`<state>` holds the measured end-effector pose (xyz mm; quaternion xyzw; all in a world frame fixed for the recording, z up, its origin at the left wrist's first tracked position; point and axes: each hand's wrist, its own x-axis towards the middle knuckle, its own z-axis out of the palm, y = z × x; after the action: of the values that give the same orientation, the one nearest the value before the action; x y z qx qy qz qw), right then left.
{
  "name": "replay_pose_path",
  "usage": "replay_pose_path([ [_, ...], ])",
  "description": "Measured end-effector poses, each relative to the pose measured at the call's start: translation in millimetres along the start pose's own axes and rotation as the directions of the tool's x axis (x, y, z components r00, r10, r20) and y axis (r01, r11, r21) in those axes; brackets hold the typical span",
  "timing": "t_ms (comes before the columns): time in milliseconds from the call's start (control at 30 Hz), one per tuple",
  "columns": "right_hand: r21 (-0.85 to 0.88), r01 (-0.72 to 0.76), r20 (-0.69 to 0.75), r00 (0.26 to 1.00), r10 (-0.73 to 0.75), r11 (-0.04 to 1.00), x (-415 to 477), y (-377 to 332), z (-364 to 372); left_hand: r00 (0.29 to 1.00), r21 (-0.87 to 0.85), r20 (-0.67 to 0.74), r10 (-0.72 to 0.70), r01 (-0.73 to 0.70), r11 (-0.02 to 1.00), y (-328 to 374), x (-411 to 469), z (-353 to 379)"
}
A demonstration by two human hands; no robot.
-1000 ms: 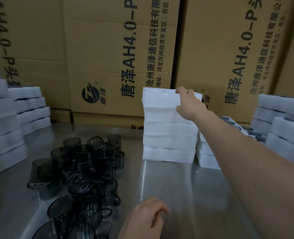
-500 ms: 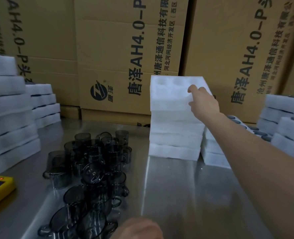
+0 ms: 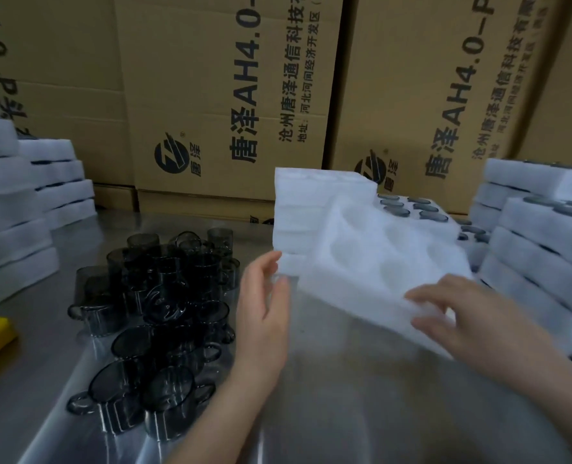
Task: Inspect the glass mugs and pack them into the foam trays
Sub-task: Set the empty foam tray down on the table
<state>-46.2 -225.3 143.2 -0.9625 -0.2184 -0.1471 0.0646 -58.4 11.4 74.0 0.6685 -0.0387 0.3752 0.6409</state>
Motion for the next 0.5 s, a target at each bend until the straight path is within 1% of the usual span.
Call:
replay_pose_path([
  [67,-0.038,0.028,0.182,0.983,-0.021,0.999,-17,1,11,0.987,-0.045,0.077,-0.140,0.144,0.989,1,12,4],
  [100,-0.034,0.049,0.261,0.965,-0.038,0.998,-21,1,17,0.970,-0.047,0.132,-0.206,0.213,0.976,1,17,7],
  [167,0.015,0.078,0.367,0.927,-0.078,0.997,-26,0,26,0.924,-0.009,0.240,-0.298,0.309,0.951,-3,23,12],
  [200,0.037,0.091,0.396,0.913,-0.099,0.995,-27,0,29,0.904,0.022,0.276,-0.326,0.333,0.943,-6,24,15],
  [267,0.061,0.111,0.441,0.888,-0.126,0.992,-27,-3,35,0.862,0.093,0.343,-0.373,0.364,0.927,-14,22,18],
  [333,0.083,0.105,0.489,0.862,-0.132,0.991,-25,-7,36,0.837,0.182,0.374,-0.400,0.356,0.916,-23,17,19],
  [433,0.100,0.042,0.546,0.833,-0.090,0.994,-16,-14,22,0.861,0.302,0.343,-0.376,0.278,0.912,-38,13,18],
  [467,0.083,0.031,0.528,0.846,-0.070,0.996,-8,-17,16,0.870,0.301,0.326,-0.371,0.277,0.912,-41,13,17],
  [500,0.072,0.033,0.474,0.878,-0.063,0.997,1,-21,11,0.873,0.288,0.313,-0.375,0.289,0.913,-43,14,16],
])
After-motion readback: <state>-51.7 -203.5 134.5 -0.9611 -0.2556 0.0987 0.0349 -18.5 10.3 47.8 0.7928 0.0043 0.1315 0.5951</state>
